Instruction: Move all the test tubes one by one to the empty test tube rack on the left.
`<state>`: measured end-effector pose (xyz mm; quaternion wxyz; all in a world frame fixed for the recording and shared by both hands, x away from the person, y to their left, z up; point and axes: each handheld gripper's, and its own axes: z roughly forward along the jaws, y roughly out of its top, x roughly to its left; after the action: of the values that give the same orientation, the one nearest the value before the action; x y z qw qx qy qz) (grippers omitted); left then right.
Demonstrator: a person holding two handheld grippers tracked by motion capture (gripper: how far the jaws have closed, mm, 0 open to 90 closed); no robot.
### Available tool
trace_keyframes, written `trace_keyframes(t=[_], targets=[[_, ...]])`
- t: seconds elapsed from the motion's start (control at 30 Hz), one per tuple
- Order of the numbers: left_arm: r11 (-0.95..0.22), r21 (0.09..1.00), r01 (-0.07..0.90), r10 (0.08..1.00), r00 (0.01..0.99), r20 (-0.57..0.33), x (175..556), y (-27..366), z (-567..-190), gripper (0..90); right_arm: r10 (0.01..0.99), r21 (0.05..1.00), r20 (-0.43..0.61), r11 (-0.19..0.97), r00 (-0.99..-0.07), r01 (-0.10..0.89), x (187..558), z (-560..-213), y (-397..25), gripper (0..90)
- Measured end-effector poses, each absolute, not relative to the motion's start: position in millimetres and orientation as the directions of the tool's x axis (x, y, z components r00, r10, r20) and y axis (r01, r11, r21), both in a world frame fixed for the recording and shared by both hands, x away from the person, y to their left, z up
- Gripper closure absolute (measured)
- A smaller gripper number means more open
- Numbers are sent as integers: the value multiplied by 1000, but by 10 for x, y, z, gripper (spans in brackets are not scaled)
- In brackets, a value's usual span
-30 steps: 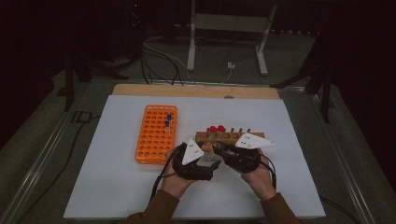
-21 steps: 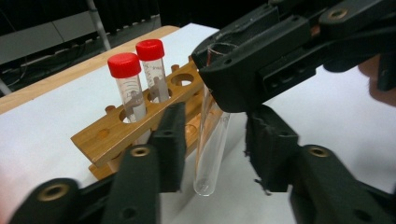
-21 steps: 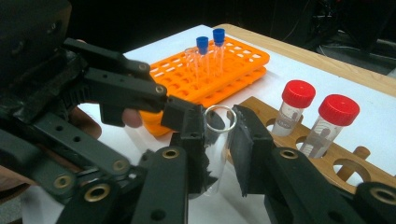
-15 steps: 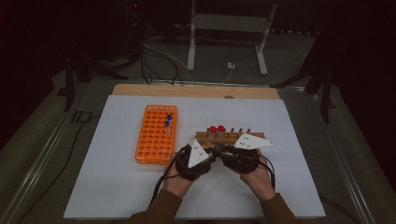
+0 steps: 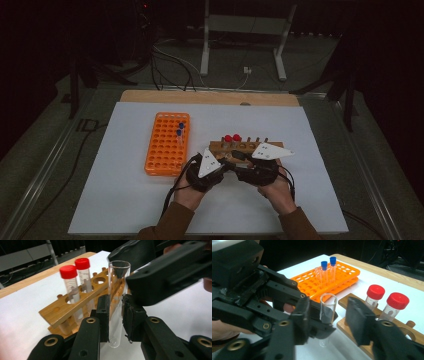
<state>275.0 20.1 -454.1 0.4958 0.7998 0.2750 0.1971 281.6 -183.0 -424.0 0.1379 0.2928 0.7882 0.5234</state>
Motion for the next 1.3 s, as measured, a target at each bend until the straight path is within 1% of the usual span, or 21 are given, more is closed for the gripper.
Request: trace_keyframes(t=[0.1, 0.23, 0.33, 0.4, 0.5, 0.63, 0.83, 1.0, 1.3], targets=[[-344, 905, 252, 646, 762, 34, 2764, 246, -4536, 765, 608, 907, 88, 277, -789, 316, 2818, -4228, -1844, 412], [-334, 907, 256, 658, 752, 31, 2778, 324, -4526, 765, 618, 911, 85, 269, -782, 312, 2815, -4216, -1856, 333], [-329, 907, 263, 669, 743, 27, 2791, 405, -4514, 765, 636, 910, 62, 280, -769, 305, 2804, -4204, -1859, 241], [-321, 908, 268, 679, 734, 24, 2800, 468, -4506, 765, 646, 912, 63, 273, -761, 307, 2805, -4195, -1870, 185], [-305, 911, 276, 694, 720, 14, 2811, 556, -4497, 765, 659, 914, 69, 260, -749, 313, 2819, -4184, -1898, 144], [-289, 916, 280, 711, 703, 9, 2828, 662, -4485, 765, 677, 906, 49, 279, -734, 318, 2830, -4189, -1928, 63], [-266, 921, 286, 732, 681, 0, 2862, 759, -4480, 765, 683, 903, 75, 262, -726, 340, 2860, -4213, -2011, 21], [-258, 923, 285, 742, 671, 0, 2883, 831, -4473, 765, 691, 904, 75, 257, -719, 341, 2869, -4220, -2046, 1], [-228, 931, 286, 773, 634, -5, 2931, 1000, -4438, 764, 703, 907, 71, 250, -707, 340, 2875, -4219, -2080, 1]])
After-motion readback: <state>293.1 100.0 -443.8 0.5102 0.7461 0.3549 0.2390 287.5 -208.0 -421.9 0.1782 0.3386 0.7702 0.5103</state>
